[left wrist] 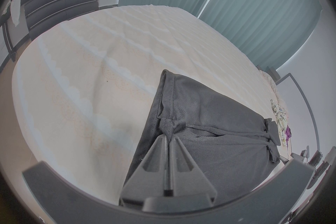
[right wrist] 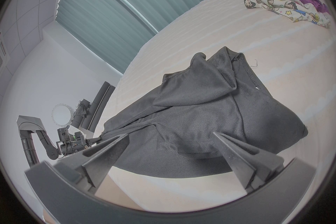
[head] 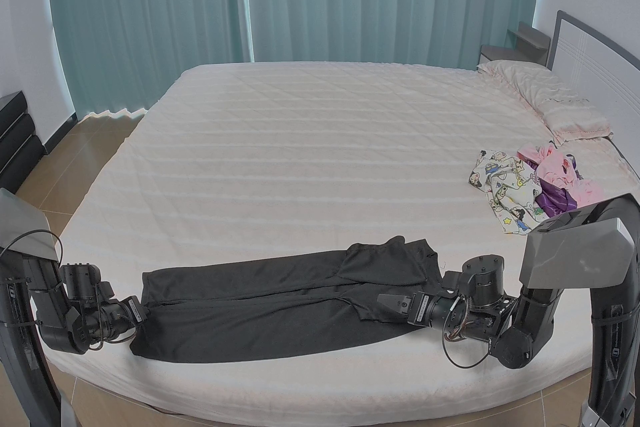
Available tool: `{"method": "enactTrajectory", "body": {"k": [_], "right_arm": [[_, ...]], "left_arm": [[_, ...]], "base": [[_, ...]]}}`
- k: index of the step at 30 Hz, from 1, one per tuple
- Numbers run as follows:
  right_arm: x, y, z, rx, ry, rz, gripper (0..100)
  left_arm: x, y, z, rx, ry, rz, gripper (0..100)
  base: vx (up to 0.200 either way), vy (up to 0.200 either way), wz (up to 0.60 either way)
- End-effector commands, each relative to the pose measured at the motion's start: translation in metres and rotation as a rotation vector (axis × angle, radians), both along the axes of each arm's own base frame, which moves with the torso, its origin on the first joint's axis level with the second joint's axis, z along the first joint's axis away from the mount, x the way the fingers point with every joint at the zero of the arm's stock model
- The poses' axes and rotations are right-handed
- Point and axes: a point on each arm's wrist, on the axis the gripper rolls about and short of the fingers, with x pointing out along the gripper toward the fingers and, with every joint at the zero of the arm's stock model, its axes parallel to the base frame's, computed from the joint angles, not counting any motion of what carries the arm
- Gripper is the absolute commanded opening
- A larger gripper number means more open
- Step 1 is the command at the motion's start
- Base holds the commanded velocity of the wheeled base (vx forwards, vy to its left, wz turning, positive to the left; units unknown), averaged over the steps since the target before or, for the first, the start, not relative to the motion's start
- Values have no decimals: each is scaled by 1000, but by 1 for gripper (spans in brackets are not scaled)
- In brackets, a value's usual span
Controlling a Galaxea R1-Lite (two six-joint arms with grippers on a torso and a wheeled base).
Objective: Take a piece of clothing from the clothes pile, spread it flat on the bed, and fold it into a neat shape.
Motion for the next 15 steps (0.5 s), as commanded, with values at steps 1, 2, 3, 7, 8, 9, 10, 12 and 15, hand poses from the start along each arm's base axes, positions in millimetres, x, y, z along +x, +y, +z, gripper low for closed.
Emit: {"method": "enactTrajectory", "body": {"k": [1, 2, 3, 7, 8, 9, 10, 12, 15], "right_arm": [[0, 0, 0, 0, 1, 2, 100], [0, 0, 0, 0, 1, 1, 100], [0, 0, -1, -1, 2, 1, 100], [0, 0, 0, 0, 1, 1, 100], [0, 0, 0, 0, 1, 2, 100], [0, 0, -1, 0, 1, 1, 100], [1, 0, 0, 2, -1, 0, 100], [1, 0, 0, 3, -2, -2, 100], [3, -2, 3, 9, -13, -8, 100]], "left_arm": [[1, 0, 0, 1, -2, 1, 0], [1, 0, 0, 1, -2, 1, 0], [2, 0, -1, 1, -2, 1, 0], [2, 1, -4, 3, 5, 4, 0], [3, 1, -4, 6, 5, 7, 0], [5, 2, -5, 12, 3, 14, 0], [5, 2, -7, 17, 9, 18, 0], [6, 2, -8, 21, 11, 23, 0], [6, 2, -8, 18, 11, 24, 0]], "base": [[0, 0, 0], [0, 0, 0], [0, 0, 0], [0, 0, 0], [0, 0, 0], [0, 0, 0], [0, 0, 0], [0, 0, 0], [0, 0, 0]]}}
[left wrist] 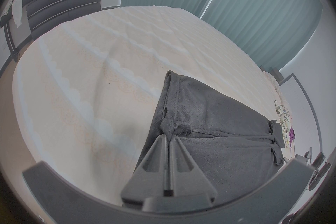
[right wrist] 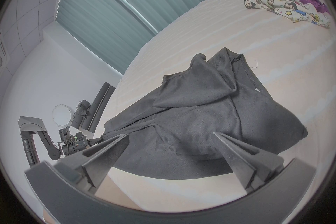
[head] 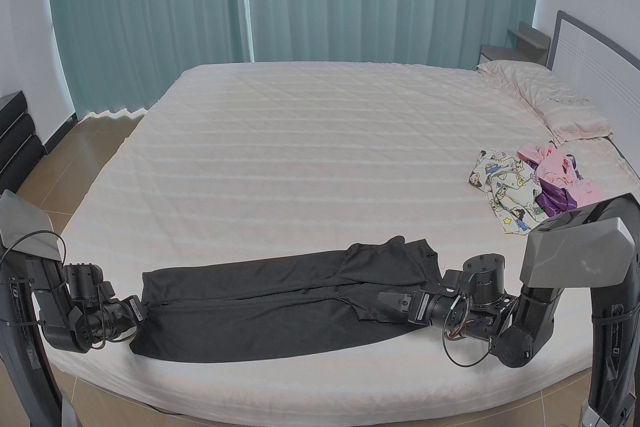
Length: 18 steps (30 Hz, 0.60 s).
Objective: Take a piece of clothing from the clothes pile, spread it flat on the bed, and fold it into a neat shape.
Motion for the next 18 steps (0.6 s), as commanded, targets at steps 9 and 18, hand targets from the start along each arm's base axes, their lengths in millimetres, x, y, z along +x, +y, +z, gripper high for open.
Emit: {"method": "enactTrajectory", "body": {"k": [9, 18], "right_arm": [[15, -12, 12, 33, -63, -54, 100], [58, -22, 21, 32, -65, -128, 100]], "left_arm": [[-3, 2, 3, -133, -3, 72, 100], [-9, 3, 31, -410, -67, 136, 100]], "base": [[0, 0, 0], [0, 0, 0]]}}
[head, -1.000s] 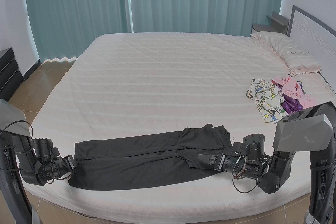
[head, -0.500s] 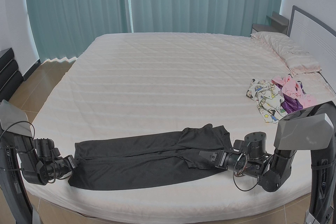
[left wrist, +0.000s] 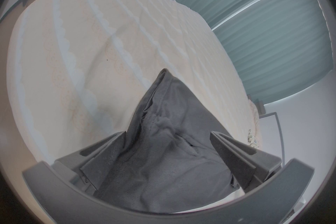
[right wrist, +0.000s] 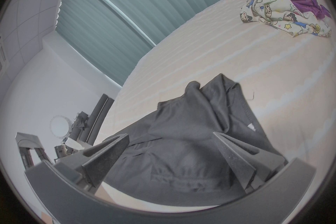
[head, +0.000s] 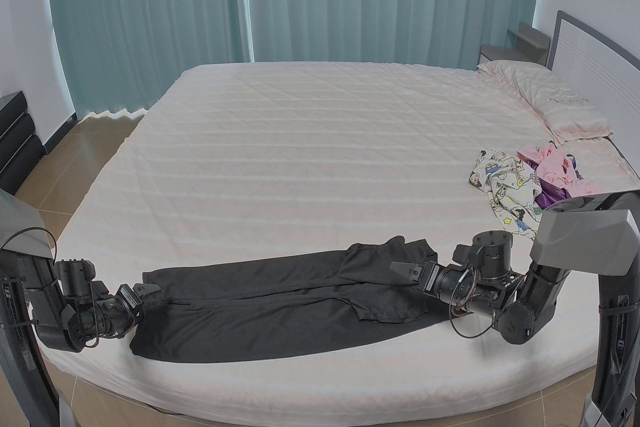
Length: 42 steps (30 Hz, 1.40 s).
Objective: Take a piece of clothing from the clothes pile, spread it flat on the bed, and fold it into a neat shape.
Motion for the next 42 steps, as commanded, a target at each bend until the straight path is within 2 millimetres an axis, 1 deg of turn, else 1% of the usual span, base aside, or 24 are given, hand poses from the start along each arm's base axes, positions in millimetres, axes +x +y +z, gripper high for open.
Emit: {"method": "enactTrajectory", "body": {"k": [1, 7, 9, 11, 13, 15, 18, 24, 25, 29, 33, 36, 38, 39, 40, 42], "right_arm": [[29, -8, 7, 2, -10, -54, 100], [49, -7, 15, -10, -22, -84, 100], [52, -8, 16, -14, -18, -88, 100], [59, -7, 18, -54, -15, -76, 100], [62, -8, 13, -89, -8, -66, 100], [64, -6, 1, -119, 1, -54, 100], [67, -3, -10, -157, 1, -58, 100], [72, 1, -16, -163, -4, -52, 100], [71, 4, -16, -163, -6, -43, 100], [74, 7, -10, -161, -31, -39, 100], [74, 6, 4, -171, -71, -34, 100], [74, 7, 5, -174, -75, -30, 100], [72, 10, -1, -181, -58, -19, 100], [70, 13, -10, -187, -40, -10, 100], [70, 13, -10, -187, -40, -10, 100], [70, 14, -28, -208, -10, -1, 100]], "left_arm": [[-4, 3, 17, -43, -51, 16, 100], [-10, 1, 16, -48, -36, 15, 100], [-11, 1, 16, -49, -35, 15, 100], [-11, 1, 16, -48, -34, 14, 100], [-11, 1, 16, -48, -32, 14, 100], [-11, 1, 16, -48, -34, 14, 100], [-11, 1, 16, -47, -33, 13, 100], [-11, 1, 15, -45, -32, 11, 100], [-11, 1, 15, -45, -33, 11, 100], [-11, 1, 15, -46, -30, 12, 100], [-11, 1, 15, -44, -32, 11, 100], [-11, 1, 15, -44, -31, 11, 100], [-11, 1, 15, -43, -32, 12, 100], [-11, 1, 15, -43, -32, 12, 100], [-11, 1, 15, -43, -32, 12, 100], [-11, 1, 15, -44, -32, 11, 100]], "base": [[0, 0, 0], [0, 0, 0], [0, 0, 0], [0, 0, 0], [0, 0, 0], [0, 0, 0], [0, 0, 0], [0, 0, 0], [0, 0, 0], [0, 0, 0], [0, 0, 0], [0, 0, 0], [0, 0, 0], [0, 0, 0], [0, 0, 0], [0, 0, 0]]}}
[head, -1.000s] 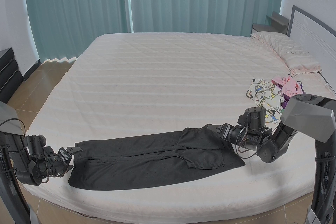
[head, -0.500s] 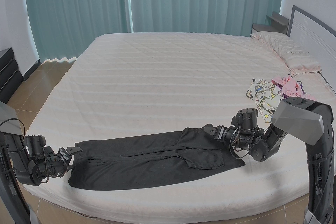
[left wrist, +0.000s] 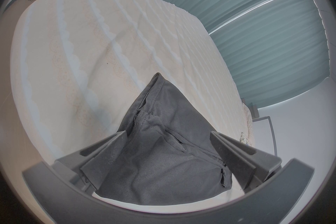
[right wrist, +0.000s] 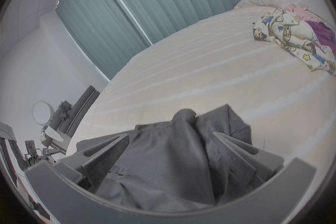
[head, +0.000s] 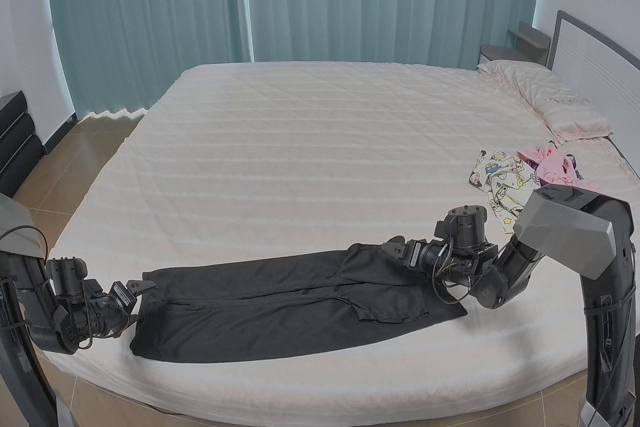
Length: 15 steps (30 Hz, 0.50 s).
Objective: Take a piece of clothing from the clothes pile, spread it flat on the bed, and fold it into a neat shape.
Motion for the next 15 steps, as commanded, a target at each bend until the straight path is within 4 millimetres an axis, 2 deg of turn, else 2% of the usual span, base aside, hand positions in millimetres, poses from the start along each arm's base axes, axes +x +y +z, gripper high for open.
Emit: {"method": "enactTrajectory", "body": {"k": [1, 2, 9, 15], "right_arm": [[-1, 3, -25, -30, 44, 15, 100], [-1, 3, -28, -39, 48, 18, 0], [2, -5, -30, -50, 58, 3, 0], [3, -14, -24, -56, 46, -23, 0]], "left_arm": [[0, 0, 0, 0, 0, 1, 100], [0, 0, 0, -1, 0, 0, 100], [0, 0, 0, 0, 2, 1, 100], [0, 0, 0, 0, 0, 1, 100]], "base": [[0, 0, 0], [0, 0, 0], [0, 0, 0], [0, 0, 0]]}}
